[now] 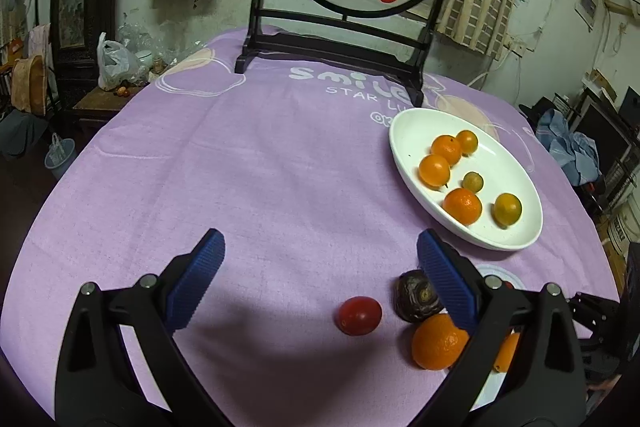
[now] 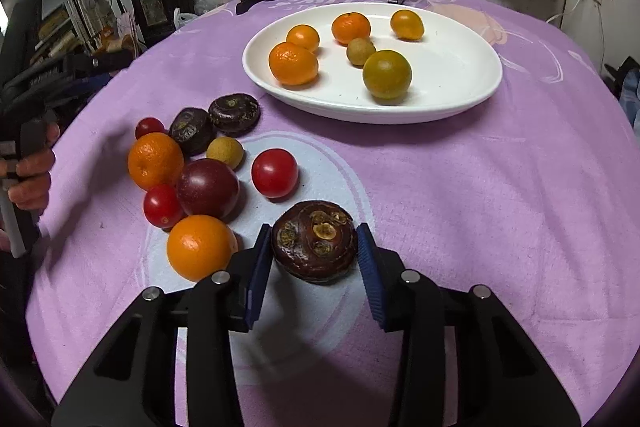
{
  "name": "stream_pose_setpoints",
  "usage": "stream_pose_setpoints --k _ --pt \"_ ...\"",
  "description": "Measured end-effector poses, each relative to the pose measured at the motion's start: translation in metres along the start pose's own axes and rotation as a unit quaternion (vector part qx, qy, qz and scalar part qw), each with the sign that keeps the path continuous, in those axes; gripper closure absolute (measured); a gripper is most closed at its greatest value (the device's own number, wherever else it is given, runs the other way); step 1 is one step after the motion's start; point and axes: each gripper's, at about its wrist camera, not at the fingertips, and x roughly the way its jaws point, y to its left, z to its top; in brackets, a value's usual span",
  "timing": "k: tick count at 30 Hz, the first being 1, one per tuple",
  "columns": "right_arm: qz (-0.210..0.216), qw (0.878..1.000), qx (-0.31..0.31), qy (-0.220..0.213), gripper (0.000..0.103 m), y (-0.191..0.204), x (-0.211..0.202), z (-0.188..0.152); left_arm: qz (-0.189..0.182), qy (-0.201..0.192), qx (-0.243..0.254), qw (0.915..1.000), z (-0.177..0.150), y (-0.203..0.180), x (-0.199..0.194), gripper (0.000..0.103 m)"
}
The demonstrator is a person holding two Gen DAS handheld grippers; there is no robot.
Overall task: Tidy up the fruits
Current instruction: 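Grasp a brown mangosteen with the right tool while the left grasps a cherry tomato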
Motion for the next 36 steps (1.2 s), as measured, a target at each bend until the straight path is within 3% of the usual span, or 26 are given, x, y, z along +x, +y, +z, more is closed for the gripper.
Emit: stream_pose_setpoints --k 6,10,13,18,23,36 --pt "0.013 0.999 0.035 -0.039 0.061 -0.011 -0.018 0.005 -0.038 0.024 0.055 0.9975 -0.008 -0.007 0.002 0.011" --pt "0.008 0.998 0.045 -0.035 0.061 -0.014 -0.017 0.005 -0.048 0.04 0.113 0.9917 -0.023 -0.016 0.004 0.033" --pt "0.006 0.998 0.048 -0.035 0.061 -0.016 -0.017 0.006 -0.062 0.059 0.121 0.9889 -0.029 -0.014 0.009 0.044" --pt "0.004 0.998 0.049 -0.034 0.061 -0.017 -0.017 0.005 -0.067 0.075 0.128 0.9867 -0.036 -0.01 0.014 0.05" --pt "0.003 0.998 0.05 -0.033 0.061 -0.017 -0.017 0.005 -0.066 0.086 0.152 0.9824 -0.042 -0.02 0.023 0.063" --pt "0.002 0.998 0.049 -0.034 0.061 -0.017 -0.017 0.005 -0.05 0.095 0.177 0.9782 -0.048 -0.028 0.034 0.07"
